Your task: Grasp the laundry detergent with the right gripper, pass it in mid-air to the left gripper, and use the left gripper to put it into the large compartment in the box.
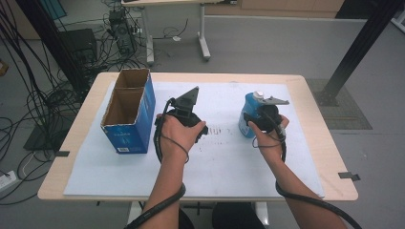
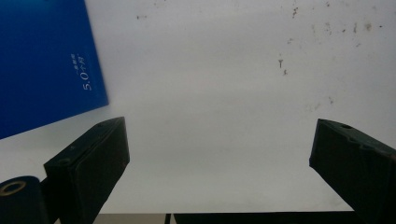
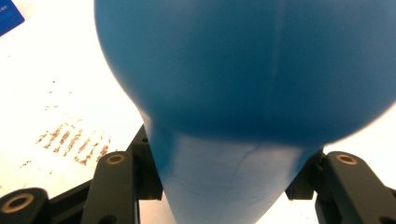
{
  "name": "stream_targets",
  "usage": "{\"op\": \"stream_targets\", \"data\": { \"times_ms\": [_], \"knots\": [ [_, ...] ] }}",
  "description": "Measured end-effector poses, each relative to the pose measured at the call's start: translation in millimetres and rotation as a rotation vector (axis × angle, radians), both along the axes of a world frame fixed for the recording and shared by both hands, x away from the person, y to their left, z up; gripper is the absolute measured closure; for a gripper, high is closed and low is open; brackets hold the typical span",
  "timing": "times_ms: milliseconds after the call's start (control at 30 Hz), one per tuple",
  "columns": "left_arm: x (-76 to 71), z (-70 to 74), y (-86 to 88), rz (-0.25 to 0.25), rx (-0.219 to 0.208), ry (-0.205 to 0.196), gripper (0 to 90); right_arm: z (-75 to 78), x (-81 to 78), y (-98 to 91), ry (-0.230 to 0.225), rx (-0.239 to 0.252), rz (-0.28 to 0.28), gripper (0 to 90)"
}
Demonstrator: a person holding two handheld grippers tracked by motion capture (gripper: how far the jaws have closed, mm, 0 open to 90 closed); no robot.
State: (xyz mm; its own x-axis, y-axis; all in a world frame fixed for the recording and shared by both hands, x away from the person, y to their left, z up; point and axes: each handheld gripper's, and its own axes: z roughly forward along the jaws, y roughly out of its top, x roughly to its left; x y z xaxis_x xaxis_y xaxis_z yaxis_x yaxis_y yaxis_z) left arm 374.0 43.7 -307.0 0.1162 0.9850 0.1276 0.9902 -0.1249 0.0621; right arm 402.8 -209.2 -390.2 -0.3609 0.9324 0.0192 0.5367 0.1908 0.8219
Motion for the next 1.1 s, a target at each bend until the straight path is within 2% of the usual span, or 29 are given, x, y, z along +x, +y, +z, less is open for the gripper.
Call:
{"op": "stream_targets", "data": {
  "times_ms": [1100],
  "knots": [
    [-6.6,1.3,4.5,0.01,-0.009,-0.001,5.2,0.1,-0.4,-1.3,0.001,0.01,-0.006,44.7]
  ]
}}
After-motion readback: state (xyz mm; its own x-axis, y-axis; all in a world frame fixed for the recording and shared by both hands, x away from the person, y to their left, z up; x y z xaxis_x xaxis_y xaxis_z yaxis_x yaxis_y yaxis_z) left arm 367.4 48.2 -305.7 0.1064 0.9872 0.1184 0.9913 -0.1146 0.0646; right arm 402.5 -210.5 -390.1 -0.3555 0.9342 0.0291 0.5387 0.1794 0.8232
